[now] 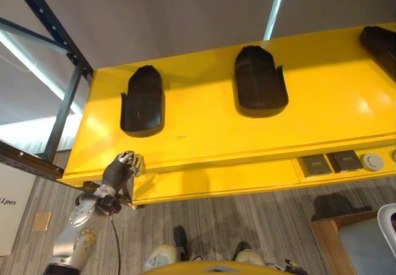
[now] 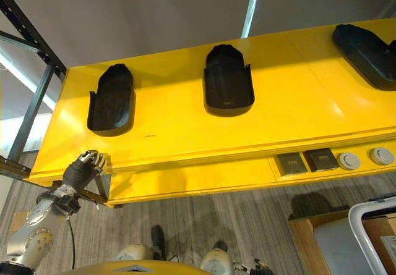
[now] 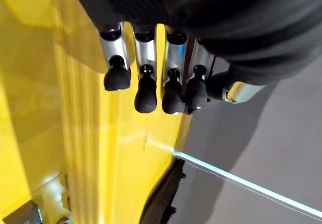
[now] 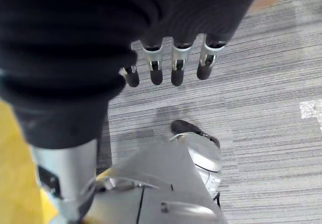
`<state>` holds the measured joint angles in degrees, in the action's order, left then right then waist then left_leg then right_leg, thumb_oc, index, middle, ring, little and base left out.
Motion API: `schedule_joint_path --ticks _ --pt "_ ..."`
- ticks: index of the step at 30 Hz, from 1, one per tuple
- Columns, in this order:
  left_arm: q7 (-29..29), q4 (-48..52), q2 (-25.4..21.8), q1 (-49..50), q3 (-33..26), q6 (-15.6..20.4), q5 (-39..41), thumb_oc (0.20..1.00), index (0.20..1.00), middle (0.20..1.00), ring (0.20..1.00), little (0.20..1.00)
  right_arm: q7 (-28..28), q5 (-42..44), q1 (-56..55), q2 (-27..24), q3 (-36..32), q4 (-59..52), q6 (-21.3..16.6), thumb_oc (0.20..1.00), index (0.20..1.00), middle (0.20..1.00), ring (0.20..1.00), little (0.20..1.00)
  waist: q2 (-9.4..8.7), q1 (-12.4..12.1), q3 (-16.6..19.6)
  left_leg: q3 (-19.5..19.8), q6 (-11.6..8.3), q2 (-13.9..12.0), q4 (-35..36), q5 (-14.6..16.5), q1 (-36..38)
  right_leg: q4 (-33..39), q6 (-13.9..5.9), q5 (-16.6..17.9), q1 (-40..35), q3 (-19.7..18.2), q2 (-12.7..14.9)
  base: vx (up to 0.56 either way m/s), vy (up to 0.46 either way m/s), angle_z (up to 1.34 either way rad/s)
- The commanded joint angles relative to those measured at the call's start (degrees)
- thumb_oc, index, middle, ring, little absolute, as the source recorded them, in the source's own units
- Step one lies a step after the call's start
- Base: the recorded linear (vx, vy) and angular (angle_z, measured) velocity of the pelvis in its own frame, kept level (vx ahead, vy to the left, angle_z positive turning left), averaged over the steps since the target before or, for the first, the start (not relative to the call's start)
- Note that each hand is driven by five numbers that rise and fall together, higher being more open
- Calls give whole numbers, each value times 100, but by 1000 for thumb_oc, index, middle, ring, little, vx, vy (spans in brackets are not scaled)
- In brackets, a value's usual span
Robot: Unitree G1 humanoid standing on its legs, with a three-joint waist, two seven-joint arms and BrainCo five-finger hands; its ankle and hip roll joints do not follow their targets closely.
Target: Move parts from the plastic box to the shelf.
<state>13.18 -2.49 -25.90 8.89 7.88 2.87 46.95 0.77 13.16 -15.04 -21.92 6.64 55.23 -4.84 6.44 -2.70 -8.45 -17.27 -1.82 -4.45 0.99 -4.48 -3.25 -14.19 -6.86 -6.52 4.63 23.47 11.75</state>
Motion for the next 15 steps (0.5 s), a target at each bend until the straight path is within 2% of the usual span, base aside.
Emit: schedule_joint_path --ticks 1,9,15 --pt "-336 57 7 -456 -116 673 -248 200 200 200 200 200 18 46 134 96 216 113 -97 1000 1000 1000 1000 1000 -343 167 -159 -471 -370 -579 -270 70 -171 1589 -120 1003 -382 -59 -55 29 -16 -11" --pt "-785 -619 138 -1169 63 1069 -344 200 200 200 200 200 104 -117 208 16 295 101 8 1000 1000 1000 1000 1000 -395 411 -224 -583 -382 -690 -405 88 -202 1497 -67 951 -300 -225 -123 7 2 -6" --pt "-1042 -948 184 -1500 28 1162 -423 200 200 200 200 200 200 -251 225 -14 316 126 -4 1000 1000 1000 1000 1000 -427 531 -248 -642 -392 -758 -506 83 -242 1477 -34 930 -296 -304 -164 8 1 -2"
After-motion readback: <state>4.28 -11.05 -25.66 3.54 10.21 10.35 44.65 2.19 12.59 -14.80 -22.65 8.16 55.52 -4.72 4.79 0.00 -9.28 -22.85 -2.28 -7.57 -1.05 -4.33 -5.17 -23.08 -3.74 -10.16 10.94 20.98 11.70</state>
